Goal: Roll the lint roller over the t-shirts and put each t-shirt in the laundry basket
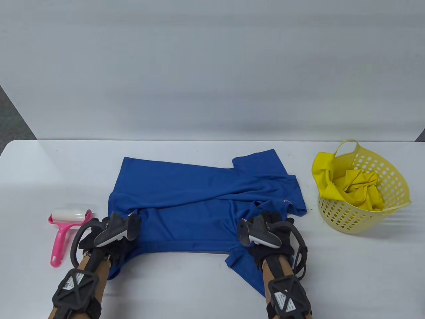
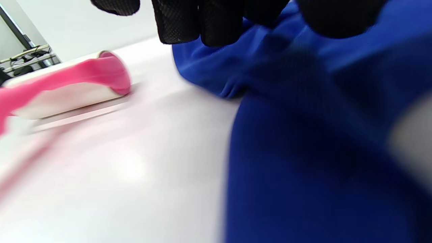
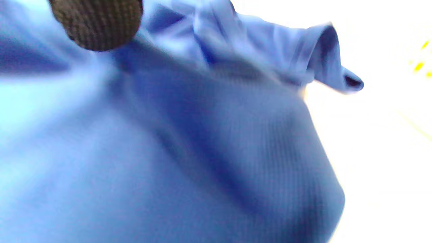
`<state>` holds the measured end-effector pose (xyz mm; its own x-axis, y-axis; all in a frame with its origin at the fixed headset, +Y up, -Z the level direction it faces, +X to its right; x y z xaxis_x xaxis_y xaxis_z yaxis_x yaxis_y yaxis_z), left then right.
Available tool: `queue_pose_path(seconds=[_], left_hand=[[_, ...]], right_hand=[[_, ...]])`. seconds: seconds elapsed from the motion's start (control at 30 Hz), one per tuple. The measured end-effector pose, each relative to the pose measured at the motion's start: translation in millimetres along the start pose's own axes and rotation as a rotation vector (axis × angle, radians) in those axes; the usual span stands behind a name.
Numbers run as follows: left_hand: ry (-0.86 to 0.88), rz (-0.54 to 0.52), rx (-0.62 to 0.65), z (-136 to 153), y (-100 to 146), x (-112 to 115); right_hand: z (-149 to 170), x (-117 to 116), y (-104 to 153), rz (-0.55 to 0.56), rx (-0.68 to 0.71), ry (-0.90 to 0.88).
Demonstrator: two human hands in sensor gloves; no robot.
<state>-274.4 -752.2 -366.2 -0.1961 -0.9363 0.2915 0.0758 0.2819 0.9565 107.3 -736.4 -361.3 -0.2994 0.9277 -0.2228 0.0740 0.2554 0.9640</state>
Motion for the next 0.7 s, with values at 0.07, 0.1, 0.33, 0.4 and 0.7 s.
queue_pose_path(seconds=[0.07,0.1,0.33,0.4,0.7], left_hand=[[0.014,-0.048,-0.005,-4.0,4.6,5.0],[-0.004,-0.070,-0.008,-6.6,7.1,9.7],[0.012,0.117,-0.014,0.7,11.5,33.7],[-0.014,0.164,-0.040,9.6,15.4,31.6],[0.092,-0.175,-0.180,42.9,39.6,-9.8]], right_hand=[[-8.5,-1.9,15.8,0.014,0.001,-0.133],[-13.8,-8.9,22.7,-0.018,0.007,-0.239],[-16.3,-27.8,33.3,-0.260,0.082,-0.327],[-11.0,-26.2,37.8,-0.258,0.069,-0.314],[14.6,-4.7,48.9,-0.057,-0.022,-0.326]])
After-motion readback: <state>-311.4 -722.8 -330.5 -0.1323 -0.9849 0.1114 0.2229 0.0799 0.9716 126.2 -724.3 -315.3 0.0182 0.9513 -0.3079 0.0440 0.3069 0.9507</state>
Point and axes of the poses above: the tracker on the back of each hand, its own z axis roughly to the little-finger side, its own y axis roughly from the fingertips to the wrist, x = y × z, the point moved 2 cm from there along -y, roughly from the wrist to the fingertips, and after that the axes turned 4 degrees about -x, right-handed, at the moved point
